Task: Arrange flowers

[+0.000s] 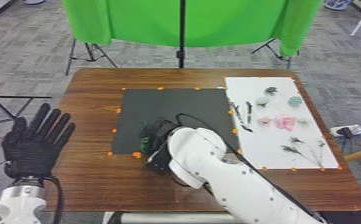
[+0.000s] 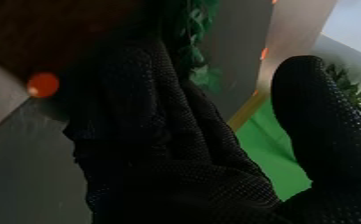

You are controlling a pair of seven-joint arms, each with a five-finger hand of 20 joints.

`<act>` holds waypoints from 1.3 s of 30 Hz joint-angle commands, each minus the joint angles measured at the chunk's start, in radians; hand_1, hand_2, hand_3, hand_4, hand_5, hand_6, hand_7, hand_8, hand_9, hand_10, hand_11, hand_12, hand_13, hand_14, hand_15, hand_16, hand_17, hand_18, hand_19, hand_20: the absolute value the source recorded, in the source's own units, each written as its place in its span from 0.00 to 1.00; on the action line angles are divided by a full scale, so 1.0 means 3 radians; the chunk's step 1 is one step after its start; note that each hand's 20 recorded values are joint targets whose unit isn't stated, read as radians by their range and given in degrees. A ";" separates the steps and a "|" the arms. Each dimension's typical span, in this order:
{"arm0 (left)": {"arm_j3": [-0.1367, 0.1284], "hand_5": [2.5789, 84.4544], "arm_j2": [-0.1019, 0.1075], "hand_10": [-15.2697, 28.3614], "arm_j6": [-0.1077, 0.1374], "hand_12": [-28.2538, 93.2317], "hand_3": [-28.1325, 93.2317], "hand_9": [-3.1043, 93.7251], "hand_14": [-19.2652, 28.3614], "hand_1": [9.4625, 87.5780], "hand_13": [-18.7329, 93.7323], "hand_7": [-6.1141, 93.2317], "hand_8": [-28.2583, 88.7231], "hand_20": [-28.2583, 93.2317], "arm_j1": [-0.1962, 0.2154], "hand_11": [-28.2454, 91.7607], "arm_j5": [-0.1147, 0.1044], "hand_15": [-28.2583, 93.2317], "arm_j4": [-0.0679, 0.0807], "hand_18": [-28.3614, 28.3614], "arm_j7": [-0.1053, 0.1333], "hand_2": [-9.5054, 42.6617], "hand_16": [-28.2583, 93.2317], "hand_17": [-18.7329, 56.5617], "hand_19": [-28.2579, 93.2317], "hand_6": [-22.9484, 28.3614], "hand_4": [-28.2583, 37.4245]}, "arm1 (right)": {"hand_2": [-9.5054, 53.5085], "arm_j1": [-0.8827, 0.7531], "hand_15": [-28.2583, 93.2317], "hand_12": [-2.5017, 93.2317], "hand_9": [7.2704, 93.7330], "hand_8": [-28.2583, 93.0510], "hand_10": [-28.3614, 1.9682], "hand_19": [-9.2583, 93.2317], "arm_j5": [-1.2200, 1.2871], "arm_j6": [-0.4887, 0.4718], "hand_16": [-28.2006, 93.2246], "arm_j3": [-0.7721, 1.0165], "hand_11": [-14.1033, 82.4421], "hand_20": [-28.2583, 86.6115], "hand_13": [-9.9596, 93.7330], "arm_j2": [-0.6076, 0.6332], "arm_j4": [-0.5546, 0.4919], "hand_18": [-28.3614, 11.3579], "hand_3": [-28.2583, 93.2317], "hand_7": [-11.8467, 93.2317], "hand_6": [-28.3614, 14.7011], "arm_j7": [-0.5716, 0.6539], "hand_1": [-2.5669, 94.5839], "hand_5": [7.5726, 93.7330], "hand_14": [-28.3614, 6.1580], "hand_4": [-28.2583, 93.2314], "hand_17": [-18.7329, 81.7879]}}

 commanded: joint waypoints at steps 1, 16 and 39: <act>0.0058 0.48 0.0017 0.63 0.0028 0.32 0.87 0.39 0.67 0.18 0.40 0.15 0.17 0.35 -0.0027 0.33 0.0000 0.39 0.0040 0.71 -0.0081 0.41 0.22 0.20 0.40 0.58 0.00 | 0.25 -0.0086 0.79 0.18 0.65 0.17 0.05 0.98 -0.0107 0.0147 0.40 -0.0010 0.30 0.58 0.70 -0.0099 0.0062 0.00 0.84 0.12 0.25 0.0042 0.31 0.43 0.19 0.08 0.51; -0.0073 0.47 -0.0104 0.63 -0.0094 0.32 0.87 0.39 0.67 0.18 0.40 0.15 0.17 0.35 0.0105 0.33 0.0045 0.39 -0.0021 0.71 0.0002 0.41 0.22 0.21 0.39 0.57 0.00 | 0.25 -0.0340 0.75 0.16 0.61 0.16 0.02 0.98 -0.0357 0.0208 0.39 0.0803 0.27 0.55 0.70 0.0669 -0.0648 0.00 0.84 0.13 0.31 -0.0336 0.31 0.48 0.18 0.08 0.52; -0.0155 0.48 -0.0200 0.63 -0.0093 0.32 0.87 0.39 0.67 0.18 0.40 0.16 0.17 0.35 0.0256 0.33 0.0085 0.39 -0.0099 0.71 0.0110 0.41 0.22 0.20 0.40 0.56 0.00 | 0.00 -0.2373 0.72 0.18 0.50 0.15 0.23 0.91 -0.1395 -0.0482 0.37 0.3270 0.25 0.60 0.55 0.1835 -0.1000 0.03 0.83 0.19 0.41 -0.0428 0.43 0.56 0.24 0.00 0.43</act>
